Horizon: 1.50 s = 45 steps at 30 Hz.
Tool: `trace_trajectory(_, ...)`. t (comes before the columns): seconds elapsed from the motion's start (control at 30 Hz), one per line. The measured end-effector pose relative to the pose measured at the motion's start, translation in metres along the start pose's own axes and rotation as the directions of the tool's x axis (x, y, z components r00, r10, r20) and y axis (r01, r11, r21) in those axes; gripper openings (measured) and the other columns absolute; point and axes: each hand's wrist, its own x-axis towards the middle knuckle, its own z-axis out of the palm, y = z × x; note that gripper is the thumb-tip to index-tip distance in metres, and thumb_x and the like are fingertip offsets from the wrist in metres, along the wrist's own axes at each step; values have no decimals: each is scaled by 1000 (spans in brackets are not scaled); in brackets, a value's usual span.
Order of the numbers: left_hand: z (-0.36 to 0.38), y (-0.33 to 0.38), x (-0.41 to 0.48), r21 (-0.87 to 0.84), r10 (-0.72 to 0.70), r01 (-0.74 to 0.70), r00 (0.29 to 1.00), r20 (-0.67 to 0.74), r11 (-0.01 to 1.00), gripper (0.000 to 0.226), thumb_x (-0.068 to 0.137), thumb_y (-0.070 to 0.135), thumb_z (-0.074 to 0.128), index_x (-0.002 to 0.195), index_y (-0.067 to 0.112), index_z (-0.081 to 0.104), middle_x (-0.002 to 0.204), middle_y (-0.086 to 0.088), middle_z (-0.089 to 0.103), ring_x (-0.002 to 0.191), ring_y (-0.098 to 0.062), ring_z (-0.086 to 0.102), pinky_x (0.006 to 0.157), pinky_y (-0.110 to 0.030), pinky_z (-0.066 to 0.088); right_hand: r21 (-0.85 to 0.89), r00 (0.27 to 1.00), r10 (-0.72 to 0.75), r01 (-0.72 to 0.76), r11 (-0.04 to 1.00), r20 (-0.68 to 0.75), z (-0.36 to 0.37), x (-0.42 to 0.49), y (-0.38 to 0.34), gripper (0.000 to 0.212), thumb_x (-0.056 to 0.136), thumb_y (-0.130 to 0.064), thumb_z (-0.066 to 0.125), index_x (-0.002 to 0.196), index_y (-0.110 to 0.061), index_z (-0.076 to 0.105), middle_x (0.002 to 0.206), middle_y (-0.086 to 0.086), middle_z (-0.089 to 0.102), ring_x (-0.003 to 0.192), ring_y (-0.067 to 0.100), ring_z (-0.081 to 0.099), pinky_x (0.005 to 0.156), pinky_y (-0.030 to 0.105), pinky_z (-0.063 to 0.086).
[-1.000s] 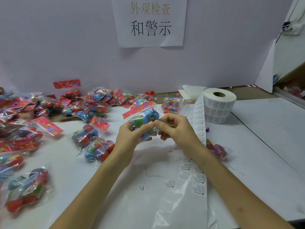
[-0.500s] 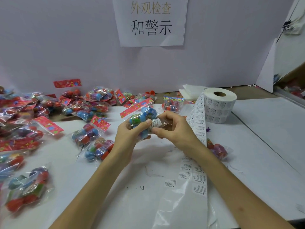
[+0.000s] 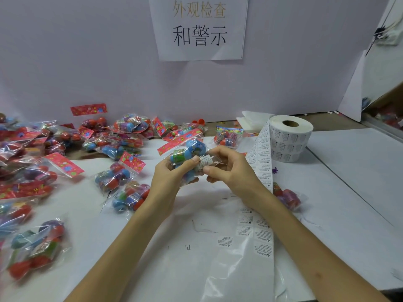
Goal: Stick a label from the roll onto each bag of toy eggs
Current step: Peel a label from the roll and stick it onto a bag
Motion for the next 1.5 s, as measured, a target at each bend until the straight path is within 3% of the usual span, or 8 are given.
trace_trajectory(0.13, 2, -2, -1, 47, 31, -32, 1000, 3, 998, 41, 86, 24, 76, 123, 9, 67, 106, -10, 78, 95, -26, 77, 73, -29, 61, 5, 998, -5, 5, 1000, -61, 0, 0, 0, 6, 93, -19, 72, 94, -19, 66, 68, -3, 69, 60, 19, 68, 62, 32, 60)
trace_trajectory(0.4, -2, -1, 0, -29, 3, -3, 1000, 8, 1000, 35, 82, 25, 77, 113, 13, 68, 98, -5, 80, 86, -20, 78, 68, -25, 60, 61, 999, 44, -45, 997, 21, 0, 0, -3, 13, 101, -1, 55, 110, -5, 63, 83, 9, 68, 65, 19, 69, 67, 31, 61)
trace_trajectory(0.67, 3, -3, -1, 10, 11, -11, 1000, 9, 1000, 56, 69, 35, 79, 118, 11, 68, 104, -6, 79, 93, -20, 76, 75, -30, 61, 56, 996, 37, -33, 998, -79, 3, -2, -5, 12, 99, -13, 64, 87, -15, 67, 72, 6, 70, 57, 19, 66, 60, 30, 58)
trace_trajectory(0.87, 2, -4, 3, -50, -33, 33, 999, 7, 998, 18, 90, 19, 70, 106, 12, 69, 85, 3, 75, 88, -17, 63, 86, -35, 54, 64, 989, 33, -24, 998, -141, 3, -1, -4, 8, 98, -15, 65, 98, -8, 69, 76, 8, 70, 59, 20, 68, 62, 31, 60)
trace_trajectory(1.0, 0, -3, 4, -56, -43, 41, 998, -48, 998, 21, 89, 12, 73, 109, 7, 69, 95, -6, 76, 93, -22, 66, 86, -38, 57, 107, 994, 77, -68, 992, -73, 4, -1, -6, 14, 103, -18, 56, 102, -8, 66, 79, 11, 70, 62, 23, 69, 62, 30, 58)
trace_trajectory(1.13, -1, -1, 5, -82, -56, 50, 996, -69, 995, 33, 91, 9, 72, 122, 3, 63, 109, -11, 73, 98, -22, 70, 75, -27, 59, 111, 996, 85, -82, 990, -28, 5, -1, -7, 18, 105, -21, 50, 100, -14, 66, 78, 5, 71, 63, 22, 69, 62, 27, 56)
trace_trajectory(1.37, 0, 0, 2, -33, -20, 18, 998, -60, 999, 12, 92, 2, 69, 103, 4, 70, 84, -4, 76, 80, -17, 72, 69, -23, 58, 58, 995, 83, -80, 995, -53, 6, -1, -4, 10, 98, -23, 65, 105, -16, 64, 90, 20, 72, 64, 24, 71, 61, 27, 58)
trace_trajectory(1.5, 0, -1, 2, 5, -5, 5, 999, -45, 1000, 10, 91, 4, 71, 101, 6, 72, 78, -1, 76, 74, -12, 72, 67, -22, 56, 92, 994, 109, -107, 990, -19, 5, -1, -3, 9, 98, -19, 65, 101, -11, 64, 80, 11, 72, 65, 26, 72, 62, 29, 58)
